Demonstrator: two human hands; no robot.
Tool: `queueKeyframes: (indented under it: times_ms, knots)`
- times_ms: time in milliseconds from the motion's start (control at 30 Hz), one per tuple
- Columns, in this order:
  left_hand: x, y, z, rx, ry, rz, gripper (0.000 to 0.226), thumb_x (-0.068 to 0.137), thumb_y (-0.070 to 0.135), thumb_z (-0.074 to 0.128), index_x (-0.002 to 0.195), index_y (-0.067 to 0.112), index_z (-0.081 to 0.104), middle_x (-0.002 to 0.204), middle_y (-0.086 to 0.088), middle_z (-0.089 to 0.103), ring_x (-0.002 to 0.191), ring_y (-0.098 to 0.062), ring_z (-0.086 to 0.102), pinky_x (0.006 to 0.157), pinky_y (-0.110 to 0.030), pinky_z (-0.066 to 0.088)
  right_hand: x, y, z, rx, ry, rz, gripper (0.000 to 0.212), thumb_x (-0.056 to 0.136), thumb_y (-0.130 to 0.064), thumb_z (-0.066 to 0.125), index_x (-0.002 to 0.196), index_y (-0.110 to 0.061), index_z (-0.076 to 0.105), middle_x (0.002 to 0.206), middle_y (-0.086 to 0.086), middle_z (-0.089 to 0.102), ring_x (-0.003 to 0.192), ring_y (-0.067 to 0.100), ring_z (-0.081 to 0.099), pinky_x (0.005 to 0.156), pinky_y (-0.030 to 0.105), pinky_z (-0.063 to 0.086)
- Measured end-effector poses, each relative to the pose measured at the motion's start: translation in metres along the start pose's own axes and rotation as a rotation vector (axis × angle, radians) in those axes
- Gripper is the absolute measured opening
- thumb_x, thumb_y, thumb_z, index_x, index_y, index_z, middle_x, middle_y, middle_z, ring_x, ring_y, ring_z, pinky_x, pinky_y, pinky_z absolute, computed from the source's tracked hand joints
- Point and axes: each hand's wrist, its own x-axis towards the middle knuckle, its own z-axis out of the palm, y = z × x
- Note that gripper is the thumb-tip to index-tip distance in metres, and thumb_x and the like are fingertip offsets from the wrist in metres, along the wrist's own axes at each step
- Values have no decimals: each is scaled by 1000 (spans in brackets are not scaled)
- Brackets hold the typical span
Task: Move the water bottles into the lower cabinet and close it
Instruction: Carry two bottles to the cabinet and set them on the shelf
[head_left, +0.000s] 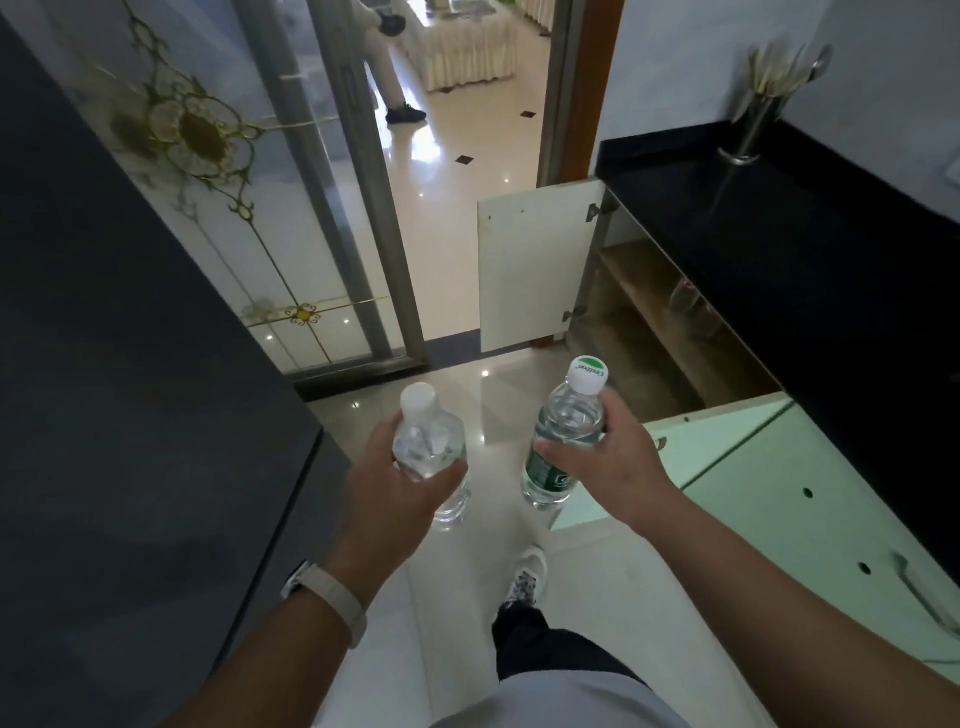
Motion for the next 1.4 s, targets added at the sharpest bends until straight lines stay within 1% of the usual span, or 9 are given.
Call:
queueKeyframes:
  times_ms: [200,333,500,600,800,967,1100,1233,1400]
  knots:
    - [105,22,29,89,-56,23,81,68,34,91,138,24,51,122,4,66,110,-16,64,95,-42,54,102,-13,-11,13,37,21,57,70,-29,87,111,-39,49,99,-19,62,89,3,60,80,27,51]
    - [162,46,52,133,-107,64,84,71,36,89,143,25,46,124,6,63,111,-14,62,89,-32,55,158,-21,-31,44,65,9,57,68,-28,88,111,-38,52,102,-14,64,93,3,63,86,32,54]
    - [215,67,78,122,-194,107,73,73,36,88,135,27,51,118,11,65,106,-8,64,89,-35,57,202,-31,-51,50,144,-18,53,63,-32,86,105,-38,54,101,-13,66,92,3,65,89,40,56]
    - [250,79,95,133,-241,124,66,71,34,89,128,30,56,107,13,69,96,-2,67,86,-37,59,218,-35,-65,47,178,-9,52,67,-30,87,106,-38,55,101,-14,66,91,-3,64,86,32,56]
    - [329,88,135,126,-422,121,75,70,29,90,135,24,53,111,4,70,97,-13,71,88,-40,59,256,-33,-76,26,331,56,49,69,-25,86,107,-33,57,96,-14,68,87,-2,64,81,28,55]
    - [407,95,172,151,-553,137,71,69,33,90,131,32,57,107,10,71,95,-8,68,81,-25,53,298,-37,-77,-20,488,157,46,66,-33,85,100,-37,55,92,-15,67,84,-2,63,79,29,53]
    - [466,103,186,196,-702,161,67,70,35,87,130,34,56,108,8,70,98,-15,67,87,-35,55,334,-52,-69,-31,636,260,44,69,-29,86,98,-37,53,91,-14,65,83,-6,60,72,21,45]
    - [525,110,202,214,-811,231,67,75,31,86,134,28,53,112,6,67,102,-18,63,85,-31,48,371,-66,-59,-32,735,354,50,70,-34,85,108,-33,52,94,-16,63,83,-2,60,69,18,42]
    - [576,110,230,213,-934,264,69,75,34,86,134,32,50,111,13,64,102,-17,63,89,-38,51,390,-79,-48,-28,874,414,51,70,-34,86,108,-34,52,96,-16,64,84,-8,59,67,8,39]
